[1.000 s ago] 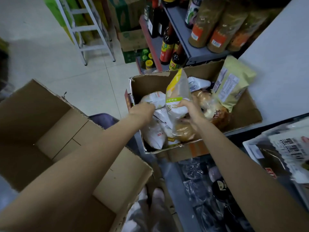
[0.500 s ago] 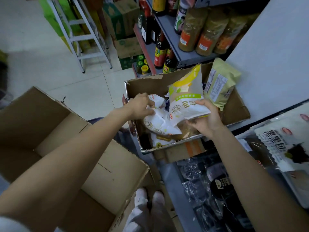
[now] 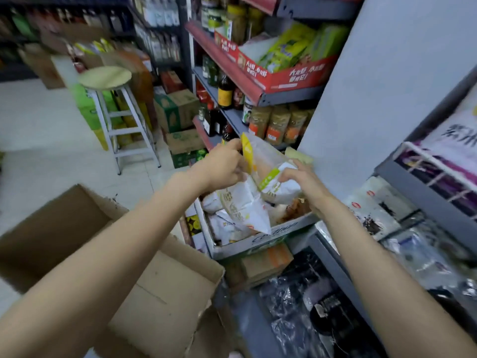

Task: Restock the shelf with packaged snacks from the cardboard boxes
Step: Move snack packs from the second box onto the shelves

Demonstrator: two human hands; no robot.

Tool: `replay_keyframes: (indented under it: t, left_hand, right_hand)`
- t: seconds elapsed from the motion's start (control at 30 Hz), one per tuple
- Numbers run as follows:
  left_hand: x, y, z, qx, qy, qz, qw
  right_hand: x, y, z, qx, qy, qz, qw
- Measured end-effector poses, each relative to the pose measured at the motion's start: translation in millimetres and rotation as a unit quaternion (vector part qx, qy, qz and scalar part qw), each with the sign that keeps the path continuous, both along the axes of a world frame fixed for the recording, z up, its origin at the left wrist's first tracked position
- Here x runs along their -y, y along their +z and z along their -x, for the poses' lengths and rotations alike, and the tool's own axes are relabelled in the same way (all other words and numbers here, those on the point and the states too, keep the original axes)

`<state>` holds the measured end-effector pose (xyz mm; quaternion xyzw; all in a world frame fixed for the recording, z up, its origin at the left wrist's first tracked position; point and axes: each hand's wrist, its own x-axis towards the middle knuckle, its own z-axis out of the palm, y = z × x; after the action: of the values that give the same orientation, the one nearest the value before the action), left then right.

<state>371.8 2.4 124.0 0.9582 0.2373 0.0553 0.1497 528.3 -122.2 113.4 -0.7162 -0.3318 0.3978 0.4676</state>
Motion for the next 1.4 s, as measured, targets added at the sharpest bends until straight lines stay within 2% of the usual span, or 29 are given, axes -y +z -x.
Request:
replay_keyframes:
  t: [0.13,0.23,0.37,0.47,0.57,0.73,0.97,1.1,1.23,1.4]
  left_hand:
    - [34.8,40.8,32.8,0.077,-0.039,0.015,0.996]
    - [69.9,69.8,58.0,0.138,-0.036,0.021,0.990]
    - [123.6,103.1,78.1,0.216,-0.019,0.059,0.974]
    - [172.5,129.8,78.1,0.233,-0.026,0.125,0.964]
    - [229.2,154.9,70.8,0.250,-0.048,0.170,0.952]
    - [328.4,178.2,57.7,0.255,-0.098,0.242,0.931]
    - [478.2,198.9,37.0,0.237,-0.215,0.221,0.921]
    - [579.2,205.6,24.3,0.238,-0.243,0.169,0.925]
    - [683.8,209.9,14.3,0.266,-0.222,0.089,0.934]
    - [795.5,209.2,-9.0,0.292,-0.225,0.068,0.927]
  right_hand:
    - [53.8,27.7,37.8,-0.061,-0.027,-0.057,0.996]
    - [106.9,60.5,81.0,-0.072,-0.106,-0.128,0.983]
    - [179.2,91.6,128.8,-0.065,-0.159,-0.198,0.965]
    - [236.1,107.3,156.5,-0.009,-0.167,-0.234,0.958]
    - [287.8,127.0,174.8,0.105,-0.229,-0.225,0.941]
    - [381.1,152.1,175.9,0.197,-0.416,-0.243,0.854]
    - [554.5,168.7,164.8,0.245,-0.535,-0.197,0.784]
    - [670.0,176.4,163.7,0.286,-0.549,-0.141,0.773]
    - [780.0,185.8,159.1,0.312,-0.535,-0.077,0.781]
    - [898.0,179.4,135.4,0.286,-0.573,-0.085,0.763]
